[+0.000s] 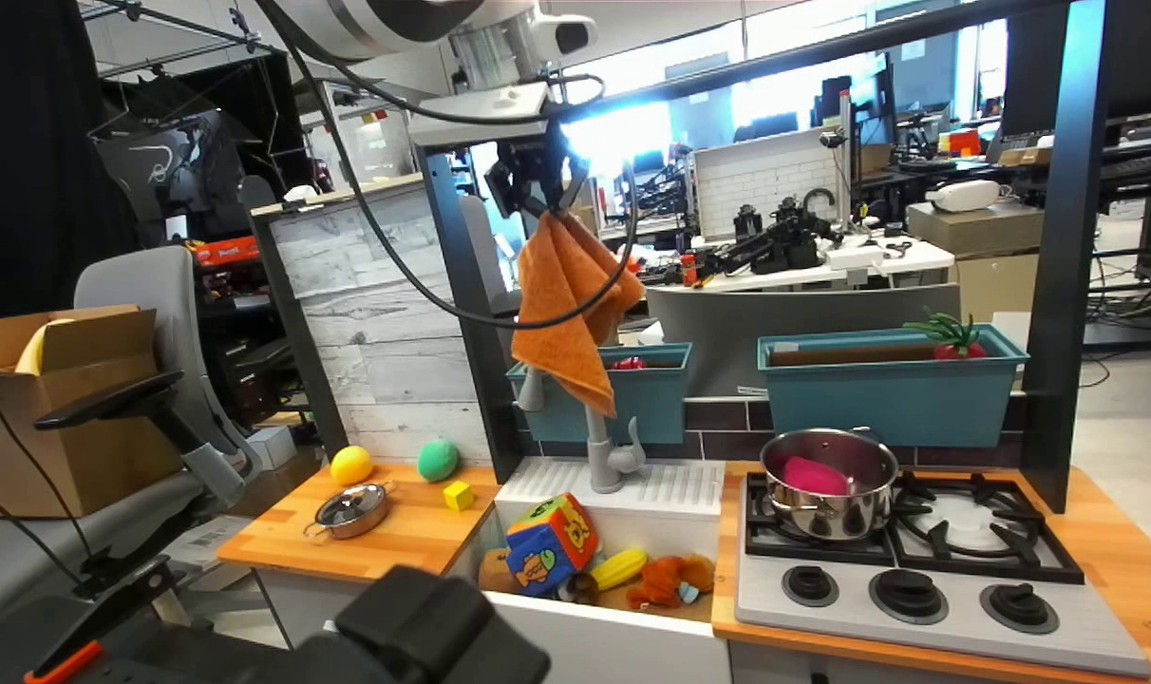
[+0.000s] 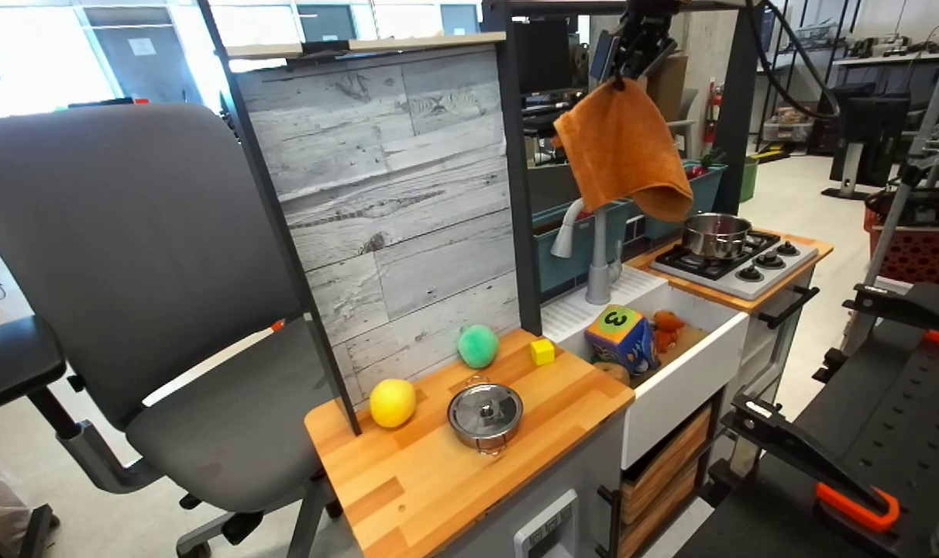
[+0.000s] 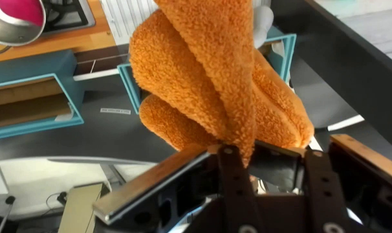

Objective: Hang the orange towel on the rail.

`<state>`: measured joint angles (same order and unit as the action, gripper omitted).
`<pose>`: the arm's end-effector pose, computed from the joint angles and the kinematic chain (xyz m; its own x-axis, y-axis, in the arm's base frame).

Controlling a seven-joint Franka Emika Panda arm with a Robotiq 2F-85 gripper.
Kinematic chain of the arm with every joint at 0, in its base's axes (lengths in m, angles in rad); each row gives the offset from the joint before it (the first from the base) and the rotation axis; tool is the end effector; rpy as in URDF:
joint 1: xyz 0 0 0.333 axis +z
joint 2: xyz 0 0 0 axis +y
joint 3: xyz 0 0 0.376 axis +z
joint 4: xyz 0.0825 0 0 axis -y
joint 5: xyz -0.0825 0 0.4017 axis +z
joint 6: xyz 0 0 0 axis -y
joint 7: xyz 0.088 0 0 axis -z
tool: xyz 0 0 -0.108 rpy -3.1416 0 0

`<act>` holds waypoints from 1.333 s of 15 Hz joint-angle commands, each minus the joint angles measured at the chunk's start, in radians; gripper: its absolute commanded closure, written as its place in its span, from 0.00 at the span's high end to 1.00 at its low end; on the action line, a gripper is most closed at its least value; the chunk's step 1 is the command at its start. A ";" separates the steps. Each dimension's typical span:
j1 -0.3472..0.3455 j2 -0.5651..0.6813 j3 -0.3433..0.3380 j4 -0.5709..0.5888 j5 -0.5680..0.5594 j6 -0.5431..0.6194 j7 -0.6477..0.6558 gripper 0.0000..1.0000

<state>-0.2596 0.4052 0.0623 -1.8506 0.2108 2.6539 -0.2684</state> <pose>0.6940 -0.1496 0.3902 0.9074 -0.1135 0.4047 -0.0877 -0.9928 -0.0817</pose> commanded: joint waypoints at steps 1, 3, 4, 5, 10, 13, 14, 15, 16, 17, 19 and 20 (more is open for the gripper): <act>-0.045 -0.170 0.075 -0.198 0.183 0.206 -0.108 0.01; -0.068 -0.243 0.122 -0.276 0.272 0.249 -0.183 0.01; -0.070 -0.286 0.128 -0.314 0.295 0.221 -0.210 0.01; -0.074 -0.326 0.137 -0.349 0.324 0.195 -0.241 0.01; -0.056 -0.499 0.168 -0.451 0.635 0.225 -0.416 0.01; 0.005 -0.571 0.119 -0.447 0.887 0.250 -0.543 0.01; 0.017 -0.592 0.109 -0.440 0.970 0.260 -0.587 0.01; 0.031 -0.613 0.097 -0.432 1.053 0.273 -0.634 0.01; 0.037 -0.627 0.087 -0.416 1.136 0.278 -0.684 0.01; 0.041 -0.635 0.075 -0.396 1.217 0.283 -0.736 0.01; 0.022 -0.623 0.052 -0.323 1.354 0.273 -0.818 0.01; 0.006 -0.604 0.037 -0.275 1.383 0.258 -0.831 0.01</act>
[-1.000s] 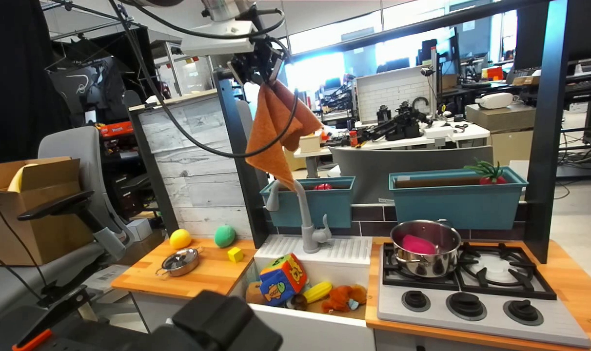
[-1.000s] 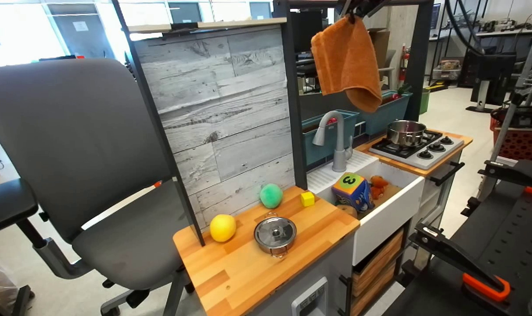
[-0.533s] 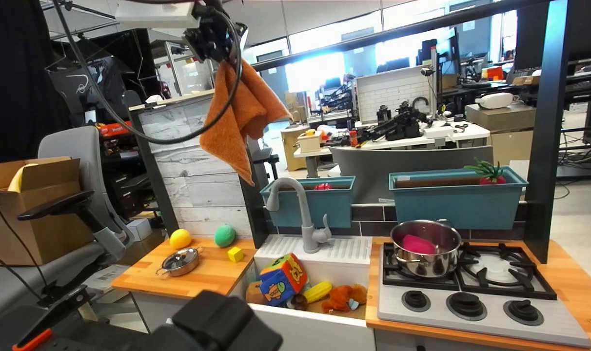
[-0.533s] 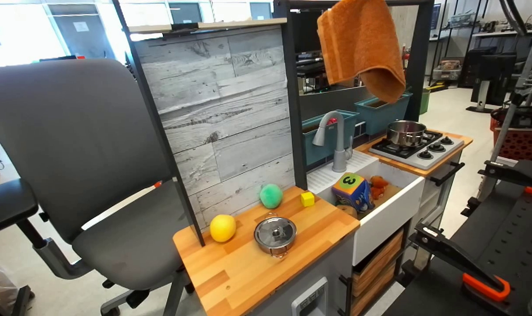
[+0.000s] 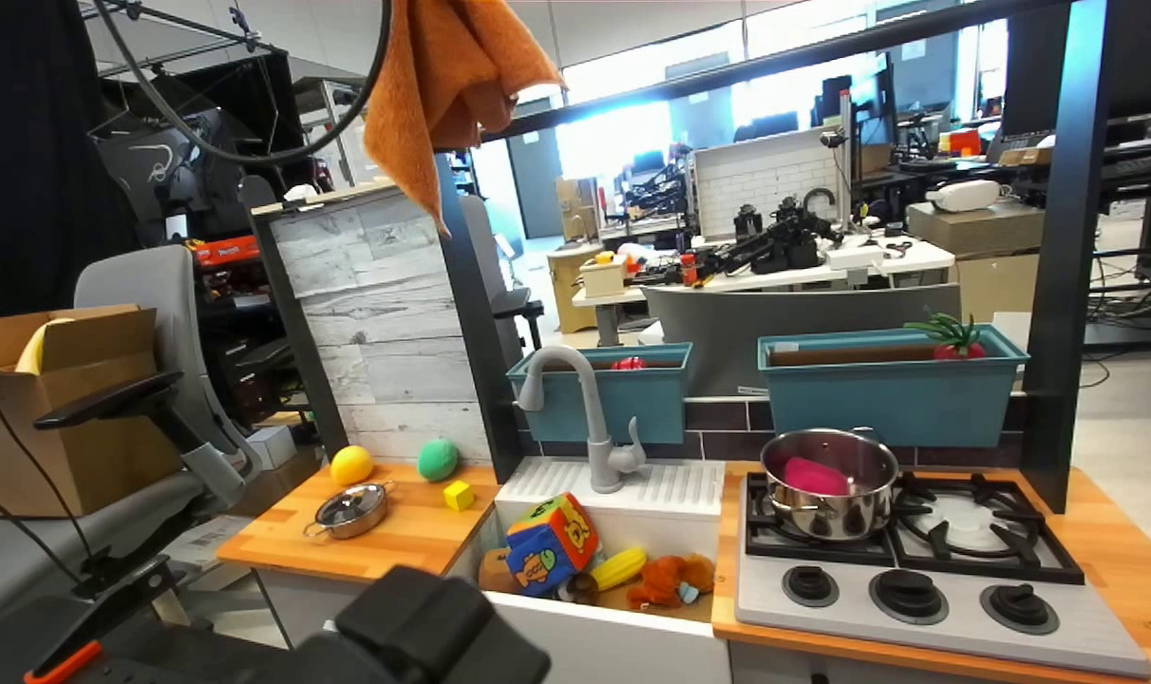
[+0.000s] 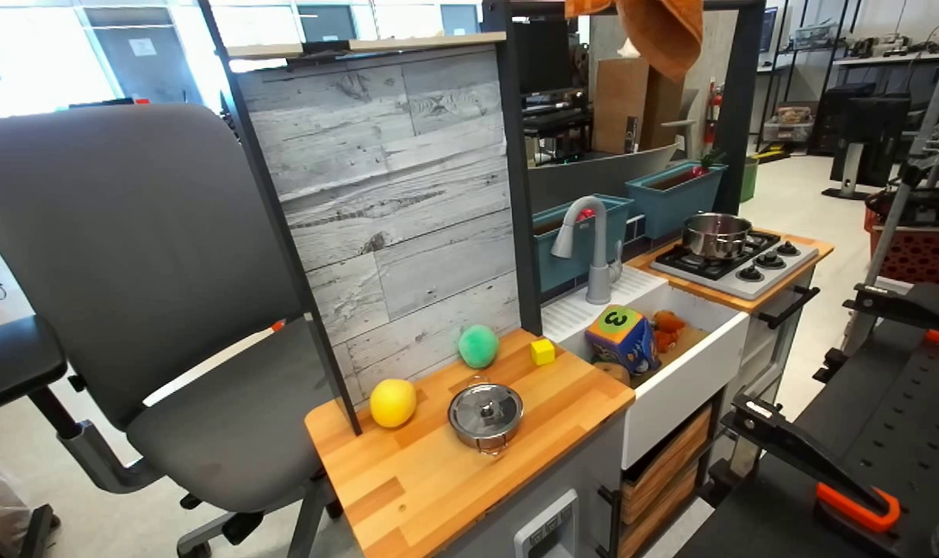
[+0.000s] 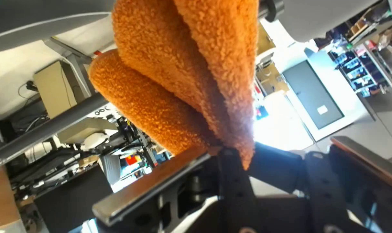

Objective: Hang the orange towel on the rail.

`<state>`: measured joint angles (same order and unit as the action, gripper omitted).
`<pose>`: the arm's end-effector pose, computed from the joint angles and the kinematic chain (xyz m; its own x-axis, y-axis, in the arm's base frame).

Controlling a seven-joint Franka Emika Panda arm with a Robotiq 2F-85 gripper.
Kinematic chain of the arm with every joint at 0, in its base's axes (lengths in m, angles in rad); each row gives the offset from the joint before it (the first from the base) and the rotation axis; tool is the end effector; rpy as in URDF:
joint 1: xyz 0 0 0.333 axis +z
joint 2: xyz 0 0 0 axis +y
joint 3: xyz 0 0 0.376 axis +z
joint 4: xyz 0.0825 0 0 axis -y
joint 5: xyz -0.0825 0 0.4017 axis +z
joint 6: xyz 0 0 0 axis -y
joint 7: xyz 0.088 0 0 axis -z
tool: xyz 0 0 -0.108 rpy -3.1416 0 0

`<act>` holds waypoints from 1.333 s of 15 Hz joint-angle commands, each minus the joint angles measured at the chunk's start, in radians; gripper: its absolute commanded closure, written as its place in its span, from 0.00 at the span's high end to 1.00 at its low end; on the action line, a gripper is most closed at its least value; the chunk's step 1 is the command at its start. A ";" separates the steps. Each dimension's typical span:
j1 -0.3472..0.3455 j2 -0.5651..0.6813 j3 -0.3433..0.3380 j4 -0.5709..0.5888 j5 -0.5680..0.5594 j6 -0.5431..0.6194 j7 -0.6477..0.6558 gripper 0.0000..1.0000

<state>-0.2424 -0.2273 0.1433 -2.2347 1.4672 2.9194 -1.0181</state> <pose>0.5026 -0.1060 0.5766 0.4437 -0.4443 0.7783 -0.1073 -0.8885 -0.4461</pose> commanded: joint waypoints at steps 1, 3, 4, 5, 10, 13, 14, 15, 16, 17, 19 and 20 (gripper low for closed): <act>-0.022 0.049 -0.057 0.149 0.132 -0.018 -0.082 0.01; -0.041 0.116 -0.078 0.251 0.081 -0.027 -0.030 0.01; -0.049 0.159 -0.086 0.309 0.045 -0.033 0.003 0.01; -0.058 0.204 -0.092 0.356 -0.006 -0.045 0.046 0.01; -0.004 0.468 -0.190 0.589 -0.390 -0.145 0.405 0.01; 0.012 0.587 -0.242 0.712 -0.632 -0.290 0.645 0.01; 0.008 0.615 -0.248 0.752 -0.707 -0.349 0.716 0.01; 0.007 0.635 -0.253 0.785 -0.776 -0.406 0.778 0.01; 0.002 0.655 -0.252 0.824 -0.833 -0.462 0.825 0.01; -0.004 0.674 -0.248 0.862 -0.875 -0.504 0.864 0.01; -0.010 0.705 -0.243 0.930 -0.958 -0.595 0.937 0.01; -0.015 0.721 -0.236 0.964 -0.986 -0.636 0.961 0.01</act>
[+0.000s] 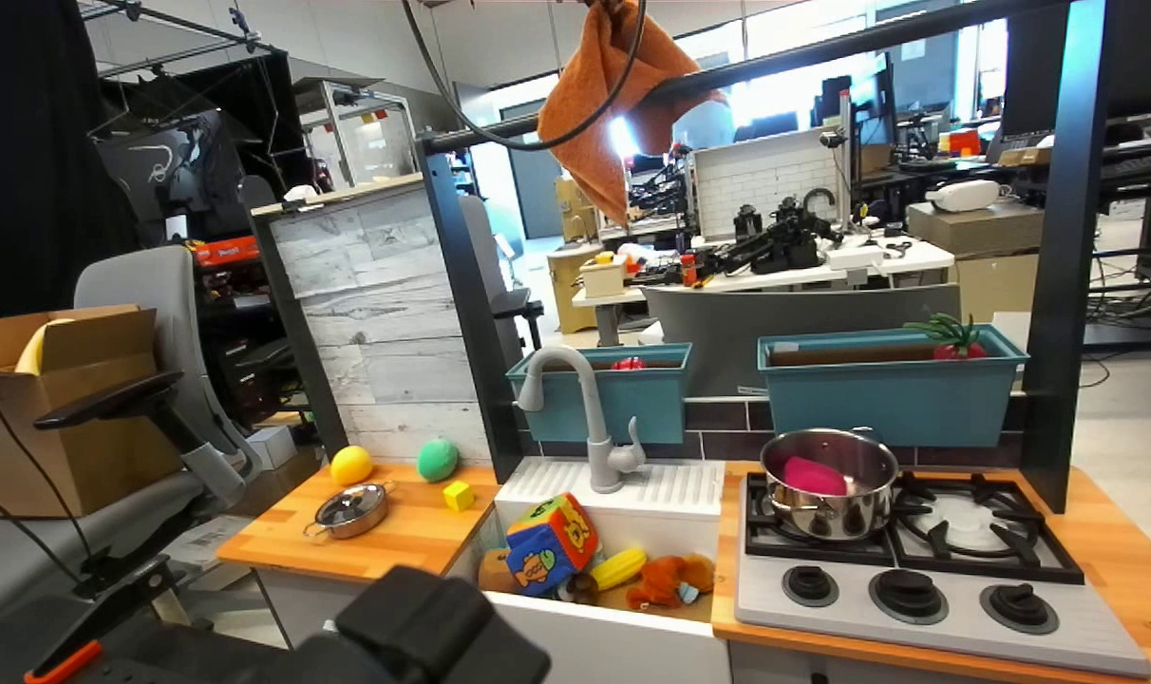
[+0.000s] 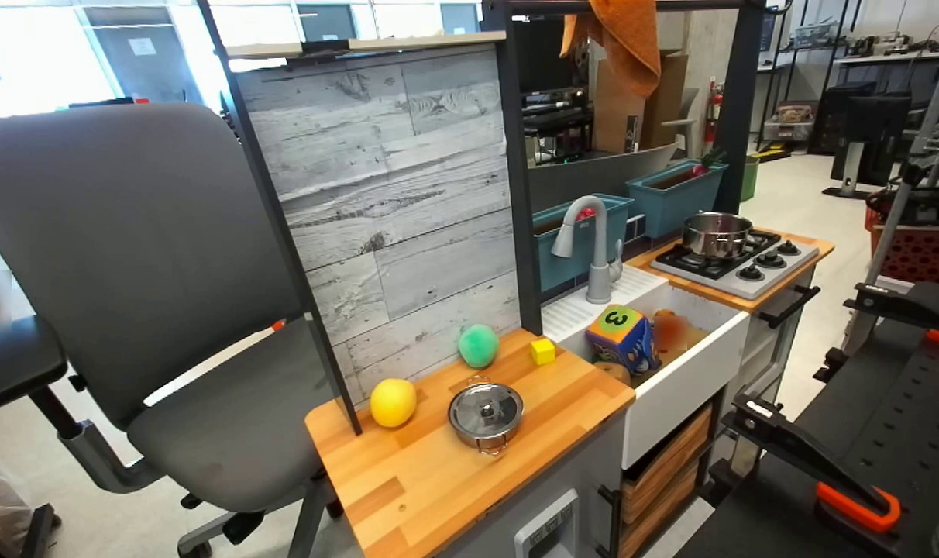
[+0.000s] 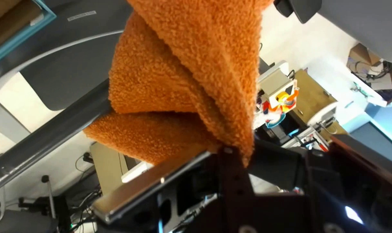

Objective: Hang the orange towel on the rail.

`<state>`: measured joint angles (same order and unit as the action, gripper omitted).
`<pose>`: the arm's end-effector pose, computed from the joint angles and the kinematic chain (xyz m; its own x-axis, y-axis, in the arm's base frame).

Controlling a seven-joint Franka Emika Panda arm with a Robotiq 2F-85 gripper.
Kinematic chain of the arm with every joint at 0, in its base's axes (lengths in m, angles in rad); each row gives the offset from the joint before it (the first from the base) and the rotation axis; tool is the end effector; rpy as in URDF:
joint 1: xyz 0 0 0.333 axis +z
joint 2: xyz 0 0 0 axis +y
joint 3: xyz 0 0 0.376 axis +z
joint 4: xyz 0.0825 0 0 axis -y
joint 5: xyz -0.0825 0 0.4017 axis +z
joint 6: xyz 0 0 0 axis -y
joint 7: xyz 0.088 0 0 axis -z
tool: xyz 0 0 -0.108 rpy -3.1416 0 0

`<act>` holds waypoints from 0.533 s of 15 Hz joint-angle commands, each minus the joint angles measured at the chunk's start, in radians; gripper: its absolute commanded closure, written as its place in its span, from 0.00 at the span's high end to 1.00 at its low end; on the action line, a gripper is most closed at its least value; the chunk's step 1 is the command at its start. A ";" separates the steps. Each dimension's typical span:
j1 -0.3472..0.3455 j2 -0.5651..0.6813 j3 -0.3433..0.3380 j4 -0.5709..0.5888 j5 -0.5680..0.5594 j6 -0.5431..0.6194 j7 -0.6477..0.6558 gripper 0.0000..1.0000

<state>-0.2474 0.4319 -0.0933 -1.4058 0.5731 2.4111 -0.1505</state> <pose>0.7358 -0.2402 0.5725 0.6926 -0.5071 0.5129 -0.3145 -0.8523 -0.4179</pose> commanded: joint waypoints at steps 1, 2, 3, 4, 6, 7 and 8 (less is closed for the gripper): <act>-0.013 0.079 0.004 0.165 -0.122 -0.172 0.116 0.01; -0.014 0.097 0.005 0.199 -0.151 -0.236 0.135 0.01; -0.013 0.121 0.005 0.233 -0.183 -0.317 0.154 0.01; -0.014 0.147 0.006 0.265 -0.204 -0.383 0.169 0.01; -0.011 0.193 0.008 0.316 -0.242 -0.496 0.186 0.01; -0.010 0.212 0.008 0.338 -0.258 -0.539 0.192 0.01; -0.011 0.231 0.007 0.371 -0.270 -0.576 0.198 0.01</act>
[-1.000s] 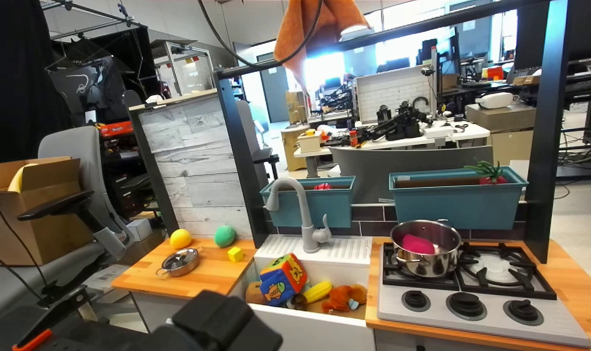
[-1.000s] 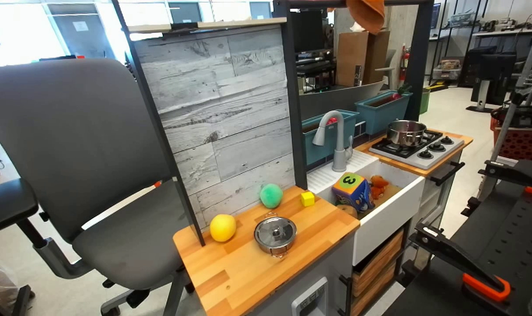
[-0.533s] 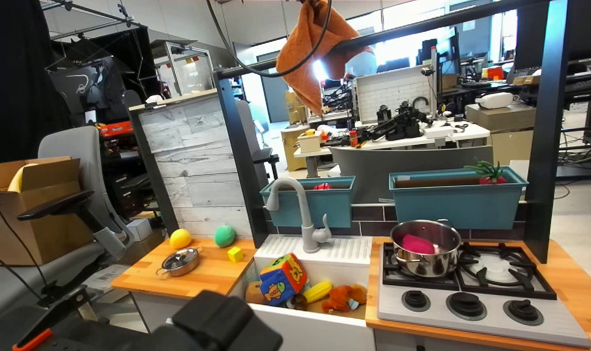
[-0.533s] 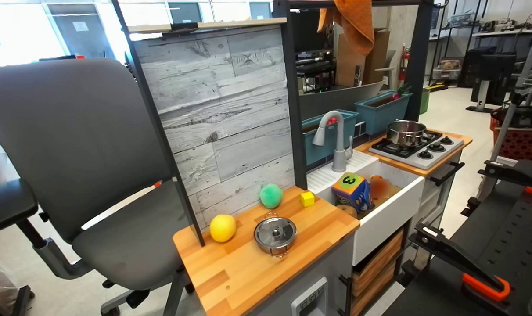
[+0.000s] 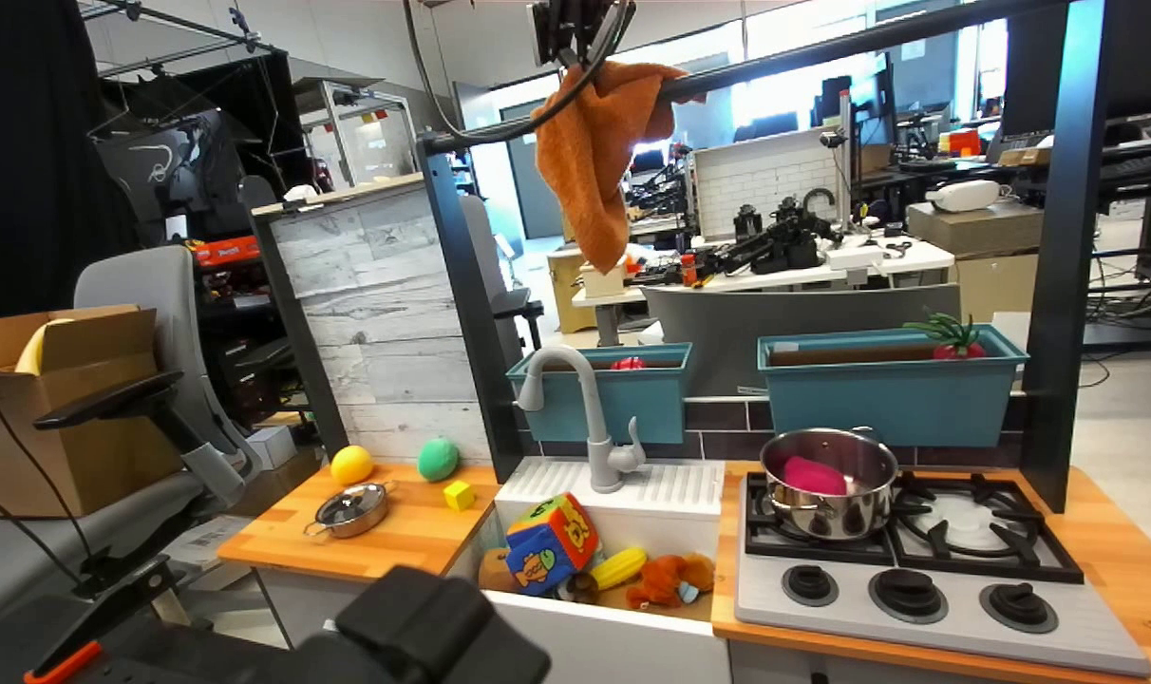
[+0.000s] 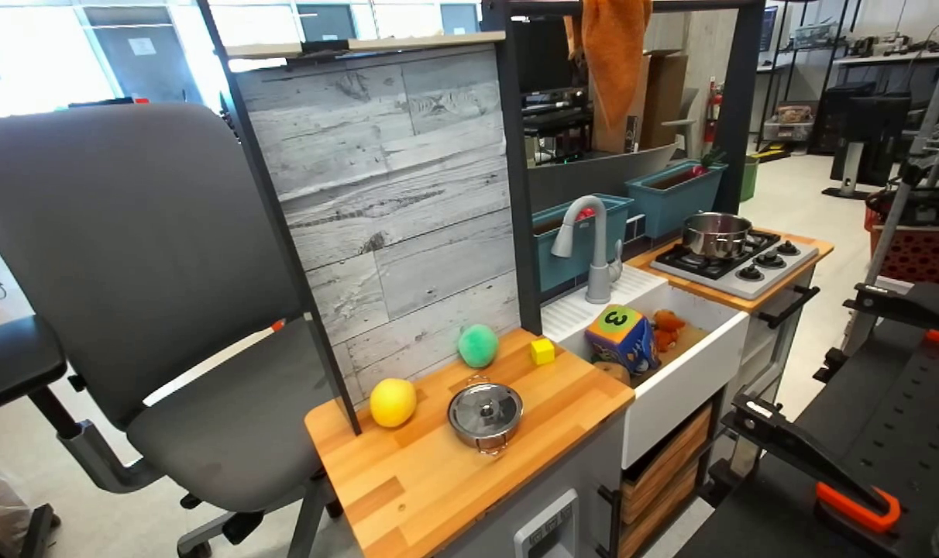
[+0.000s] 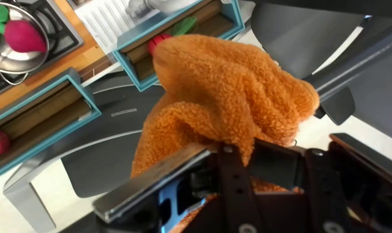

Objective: Hang the orange towel on the rail.

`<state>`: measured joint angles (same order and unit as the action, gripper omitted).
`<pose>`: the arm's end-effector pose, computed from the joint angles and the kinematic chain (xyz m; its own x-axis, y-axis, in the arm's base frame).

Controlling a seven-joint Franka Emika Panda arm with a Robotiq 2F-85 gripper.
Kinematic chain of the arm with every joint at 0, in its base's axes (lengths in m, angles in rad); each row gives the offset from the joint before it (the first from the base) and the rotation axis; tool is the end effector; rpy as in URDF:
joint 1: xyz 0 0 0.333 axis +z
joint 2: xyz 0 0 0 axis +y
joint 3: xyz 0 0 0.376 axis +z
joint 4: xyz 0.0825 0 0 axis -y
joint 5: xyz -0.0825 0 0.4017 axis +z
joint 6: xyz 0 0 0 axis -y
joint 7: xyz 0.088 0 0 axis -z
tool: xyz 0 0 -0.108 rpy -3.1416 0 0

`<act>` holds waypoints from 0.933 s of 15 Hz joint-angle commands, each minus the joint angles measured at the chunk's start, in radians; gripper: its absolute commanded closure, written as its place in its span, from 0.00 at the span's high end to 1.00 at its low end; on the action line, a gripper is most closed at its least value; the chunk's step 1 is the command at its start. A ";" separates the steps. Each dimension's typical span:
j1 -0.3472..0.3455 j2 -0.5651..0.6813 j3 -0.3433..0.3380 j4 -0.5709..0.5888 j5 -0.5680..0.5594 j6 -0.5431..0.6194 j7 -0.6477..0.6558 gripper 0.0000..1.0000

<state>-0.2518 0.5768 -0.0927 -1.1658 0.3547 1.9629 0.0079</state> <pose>0.7619 -0.2255 0.5338 0.8765 -0.4373 0.2011 -0.3712 -0.8801 -0.2961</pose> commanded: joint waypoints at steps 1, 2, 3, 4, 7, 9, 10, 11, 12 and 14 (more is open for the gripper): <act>-0.008 0.100 0.007 0.160 -0.063 -0.167 0.048 0.01; -0.010 0.117 0.008 0.189 -0.069 -0.199 0.052 0.01; -0.012 0.134 0.008 0.215 -0.075 -0.221 0.058 0.01; -0.014 0.149 0.009 0.241 -0.078 -0.237 0.064 0.01; -0.028 0.171 0.015 0.304 -0.065 -0.255 0.078 0.01; -0.032 0.164 0.004 0.324 -0.030 -0.230 0.081 0.01; -0.040 0.156 0.007 0.332 -0.019 -0.218 0.084 0.01; -0.048 0.145 0.008 0.337 -0.010 -0.206 0.087 0.01; -0.054 0.142 0.009 0.350 -0.002 -0.196 0.088 0.01; -0.062 0.151 0.007 0.383 0.005 -0.184 0.089 0.01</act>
<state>-0.2946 0.7115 -0.0930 -0.8455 0.3327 1.7647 0.0809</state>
